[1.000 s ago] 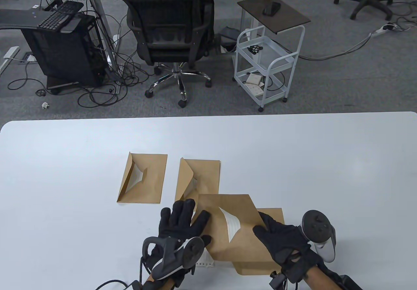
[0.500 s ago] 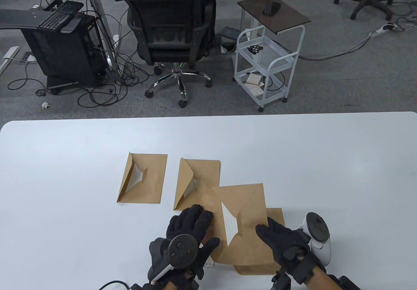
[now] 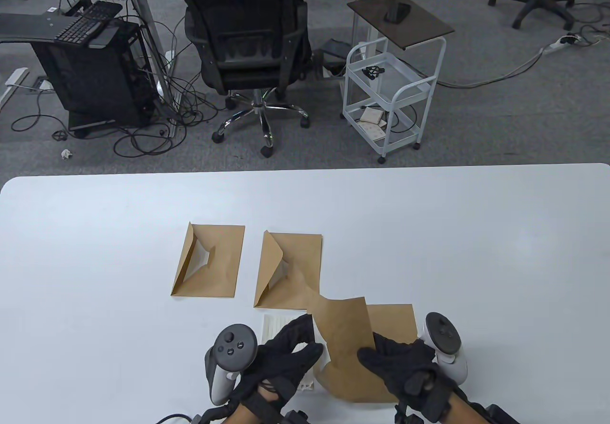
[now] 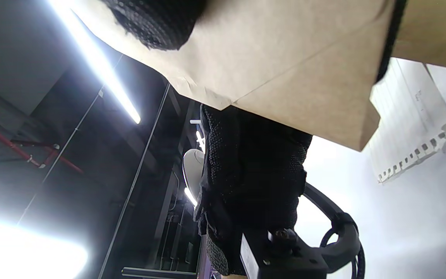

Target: Pull paper from envelopes and stack

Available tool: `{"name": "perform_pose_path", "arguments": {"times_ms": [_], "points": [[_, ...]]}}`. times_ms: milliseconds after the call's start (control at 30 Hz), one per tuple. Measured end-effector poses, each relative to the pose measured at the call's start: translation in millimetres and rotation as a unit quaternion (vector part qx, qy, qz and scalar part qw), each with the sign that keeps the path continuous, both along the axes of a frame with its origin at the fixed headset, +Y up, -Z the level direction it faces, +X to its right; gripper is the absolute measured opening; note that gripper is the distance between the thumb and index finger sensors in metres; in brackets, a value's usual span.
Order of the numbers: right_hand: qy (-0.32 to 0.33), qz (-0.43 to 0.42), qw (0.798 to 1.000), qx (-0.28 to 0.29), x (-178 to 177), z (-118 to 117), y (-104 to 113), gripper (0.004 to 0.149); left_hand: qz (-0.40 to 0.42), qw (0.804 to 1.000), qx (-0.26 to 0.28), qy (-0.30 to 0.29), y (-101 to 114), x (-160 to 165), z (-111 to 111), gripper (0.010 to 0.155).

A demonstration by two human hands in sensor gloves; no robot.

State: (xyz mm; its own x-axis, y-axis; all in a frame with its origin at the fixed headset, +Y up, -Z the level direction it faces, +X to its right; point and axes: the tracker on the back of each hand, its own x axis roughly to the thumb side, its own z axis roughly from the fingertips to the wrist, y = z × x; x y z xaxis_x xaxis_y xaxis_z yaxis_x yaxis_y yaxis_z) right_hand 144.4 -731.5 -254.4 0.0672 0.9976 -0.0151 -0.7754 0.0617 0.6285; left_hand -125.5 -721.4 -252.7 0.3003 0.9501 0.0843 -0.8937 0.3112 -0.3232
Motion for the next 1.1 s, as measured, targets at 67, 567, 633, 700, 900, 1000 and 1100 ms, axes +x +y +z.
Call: {"name": "perform_pose_path", "arguments": {"times_ms": [67, 567, 633, 700, 900, 1000, 1100], "points": [[-0.013, 0.01, 1.0, 0.008, 1, 0, 0, 0.045, -0.01, 1.0, 0.008, 0.016, 2, -2, 0, 0.04], [-0.169, 0.125, 0.971, 0.111, 16, 6, 17, 0.041, -0.165, 0.978, 0.104, 0.071, 16, -17, -3, 0.033], [-0.179, 0.119, 0.97, 0.113, 21, 6, 20, 0.041, -0.165, 0.978, 0.1, 0.079, 15, -23, -5, 0.033], [-0.193, 0.112, 0.968, 0.117, 26, 5, 23, 0.041, -0.168, 0.977, 0.102, 0.084, 15, -28, -7, 0.033], [-0.245, 0.079, 0.959, 0.115, 54, -2, 32, 0.042, -0.213, 0.965, 0.092, 0.121, 16, -44, -12, 0.033], [-0.274, 0.056, 0.954, 0.105, 72, -7, 37, 0.042, -0.223, 0.958, 0.106, 0.144, 20, -51, -12, 0.034], [-0.305, 0.046, 0.946, 0.101, 88, -11, 39, 0.042, -0.256, 0.944, 0.127, 0.167, 25, -55, -12, 0.034]]}}
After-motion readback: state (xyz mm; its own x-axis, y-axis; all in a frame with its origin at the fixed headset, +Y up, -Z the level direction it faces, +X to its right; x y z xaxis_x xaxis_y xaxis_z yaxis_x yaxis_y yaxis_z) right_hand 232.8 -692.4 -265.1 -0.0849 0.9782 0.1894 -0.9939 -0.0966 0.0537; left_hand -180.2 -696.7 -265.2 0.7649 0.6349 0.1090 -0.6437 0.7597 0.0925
